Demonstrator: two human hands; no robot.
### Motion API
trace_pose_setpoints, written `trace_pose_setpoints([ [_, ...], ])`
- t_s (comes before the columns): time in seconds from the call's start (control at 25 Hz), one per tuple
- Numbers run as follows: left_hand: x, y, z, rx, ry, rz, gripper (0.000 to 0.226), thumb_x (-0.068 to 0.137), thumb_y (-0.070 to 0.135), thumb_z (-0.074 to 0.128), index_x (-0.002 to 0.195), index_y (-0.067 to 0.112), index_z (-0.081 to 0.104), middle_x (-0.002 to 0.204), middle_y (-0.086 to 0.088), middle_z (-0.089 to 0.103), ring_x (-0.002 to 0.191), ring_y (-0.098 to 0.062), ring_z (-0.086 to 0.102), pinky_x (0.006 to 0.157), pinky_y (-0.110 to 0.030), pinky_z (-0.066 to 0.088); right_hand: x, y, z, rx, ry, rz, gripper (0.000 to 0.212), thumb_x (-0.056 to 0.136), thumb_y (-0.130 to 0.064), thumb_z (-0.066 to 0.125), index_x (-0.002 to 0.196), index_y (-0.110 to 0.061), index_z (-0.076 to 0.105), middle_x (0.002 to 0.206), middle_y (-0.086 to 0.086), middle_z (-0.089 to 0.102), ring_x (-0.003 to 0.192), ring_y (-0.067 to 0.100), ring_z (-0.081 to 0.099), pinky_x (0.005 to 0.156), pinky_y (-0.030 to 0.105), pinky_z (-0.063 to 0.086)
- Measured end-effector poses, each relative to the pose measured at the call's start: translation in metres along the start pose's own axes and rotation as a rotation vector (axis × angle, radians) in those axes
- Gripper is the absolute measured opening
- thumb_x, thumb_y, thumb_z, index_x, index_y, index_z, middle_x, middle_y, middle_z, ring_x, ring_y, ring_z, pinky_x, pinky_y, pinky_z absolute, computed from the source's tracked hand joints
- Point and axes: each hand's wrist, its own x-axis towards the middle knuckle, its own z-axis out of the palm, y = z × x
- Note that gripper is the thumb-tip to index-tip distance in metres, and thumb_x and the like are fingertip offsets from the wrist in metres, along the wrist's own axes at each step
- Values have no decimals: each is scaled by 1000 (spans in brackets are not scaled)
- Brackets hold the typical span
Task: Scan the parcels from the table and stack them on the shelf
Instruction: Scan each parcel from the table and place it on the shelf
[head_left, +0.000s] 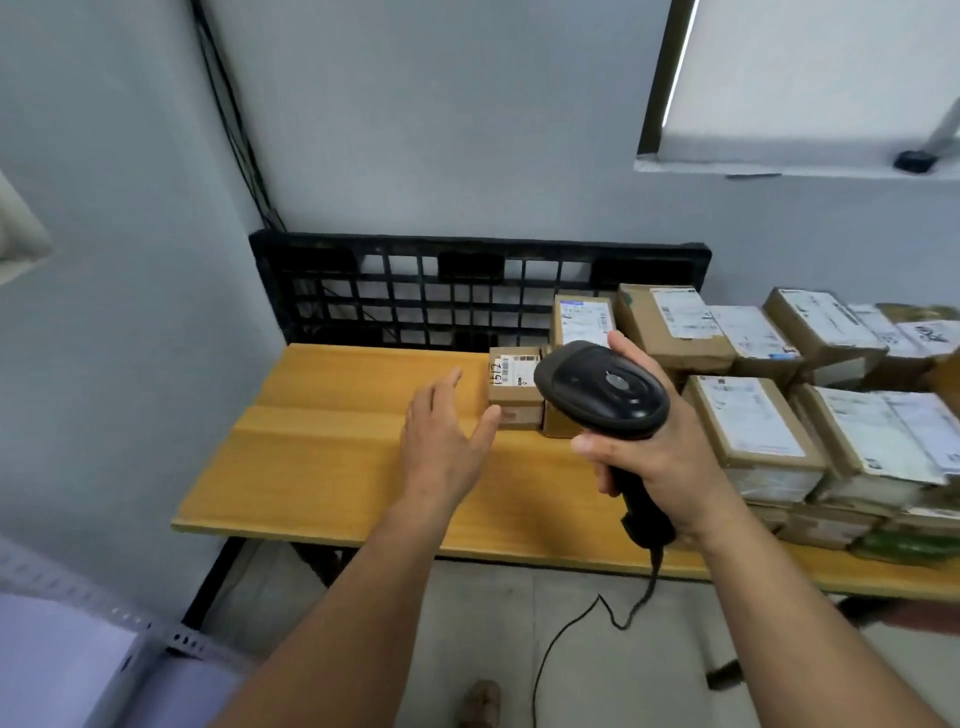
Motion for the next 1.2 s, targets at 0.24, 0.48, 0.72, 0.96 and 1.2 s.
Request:
trace_pose_setpoints([
  [0.24,92,-6,49,28,-165,-25,64,95,46,51,149,20,28,148,-3,35,134,-19,33,106,-33,32,78,17,-26,-66,109,55,102,68,-1,82,149,-40,31,90,5,68,47,30,57,46,32,51],
  [0.48,162,-28,79,58,-336,-93,67,97,48,47,151,16,24,155,-4,26,141,-21,25,112,-35,27,147,39,-29,-96,137,103,98,69,-2,80,146,-42,33,98,8,62,49,26,59,47,31,53],
  [0.72,196,-58,108,91,-524,-219,68,97,51,44,149,9,29,151,-10,28,139,-25,27,110,-35,29,196,63,-32,-134,174,152,98,70,-1,80,143,-46,35,99,7,65,51,26,61,49,33,55],
  [0.96,198,-65,119,18,-665,-285,63,97,51,43,148,14,34,151,-12,30,138,-28,32,108,-35,30,219,80,-40,-139,184,238,99,69,3,80,147,-39,34,115,14,64,48,22,62,48,29,55],
  [1.2,197,-70,122,-225,-674,-365,61,94,45,54,149,36,28,143,0,45,117,-20,51,96,-34,45,220,101,-48,-123,185,319,102,72,4,80,151,-35,29,101,13,65,48,24,58,46,28,51],
])
